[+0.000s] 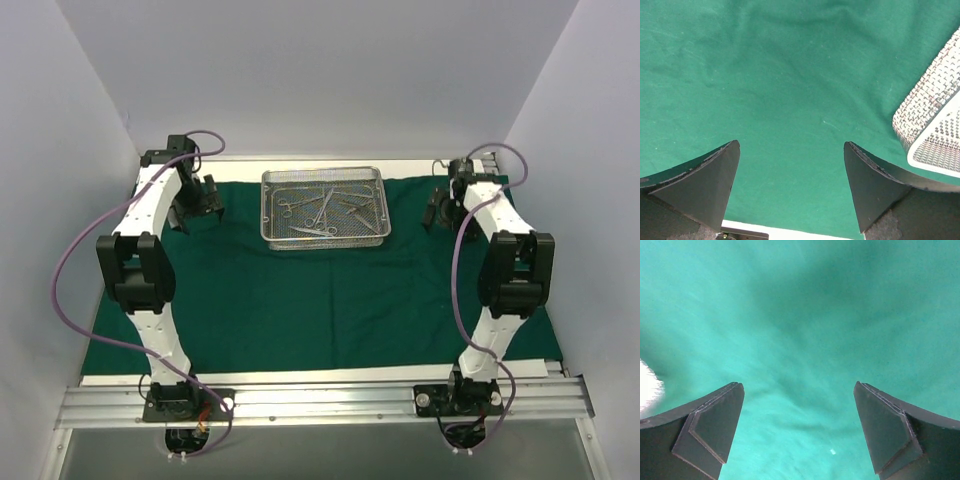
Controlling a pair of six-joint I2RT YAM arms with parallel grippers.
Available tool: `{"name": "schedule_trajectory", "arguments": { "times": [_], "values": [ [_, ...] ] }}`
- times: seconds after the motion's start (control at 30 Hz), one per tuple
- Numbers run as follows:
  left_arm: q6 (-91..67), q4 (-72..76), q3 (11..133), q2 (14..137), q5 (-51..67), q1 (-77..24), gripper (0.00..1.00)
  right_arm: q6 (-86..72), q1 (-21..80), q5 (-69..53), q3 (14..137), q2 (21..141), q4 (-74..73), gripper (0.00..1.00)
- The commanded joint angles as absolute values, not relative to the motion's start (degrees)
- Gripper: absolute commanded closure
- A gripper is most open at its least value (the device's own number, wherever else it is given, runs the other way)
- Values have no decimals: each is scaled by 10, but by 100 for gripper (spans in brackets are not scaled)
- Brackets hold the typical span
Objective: Open and lay out the surgical kit
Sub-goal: Smooth out the surgical kit at the center of the board.
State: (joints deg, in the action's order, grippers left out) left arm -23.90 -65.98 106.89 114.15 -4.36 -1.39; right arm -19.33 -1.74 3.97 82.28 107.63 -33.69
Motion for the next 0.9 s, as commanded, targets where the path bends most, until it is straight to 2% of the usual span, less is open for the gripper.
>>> {"name": "schedule_trajectory", "arguments": {
  "times": [0.0,0.1,0.2,0.33,0.47,0.7,0.87],
  "values": [
    [-238,-686,1107,1177,-61,-12,6,-184,-4,35,915,1116,-378,0],
    [-250,-726,1109,1201,-80,-14,6,-193,32,26,945,1139,-391,0],
    [-267,-710,1072,1172,-93,-20,6,-190,69,11,937,1123,-389,0],
    [-280,-671,998,1131,-80,-18,6,-198,120,25,855,1043,-360,0],
    [-288,-669,976,1129,-76,-21,6,-221,174,6,730,941,-327,0],
    [-293,-671,990,1152,-68,-22,6,-300,261,28,606,884,-317,0],
    [-300,-677,1005,1157,-61,-23,6,-301,275,11,586,881,-277,1]
  ]
}}
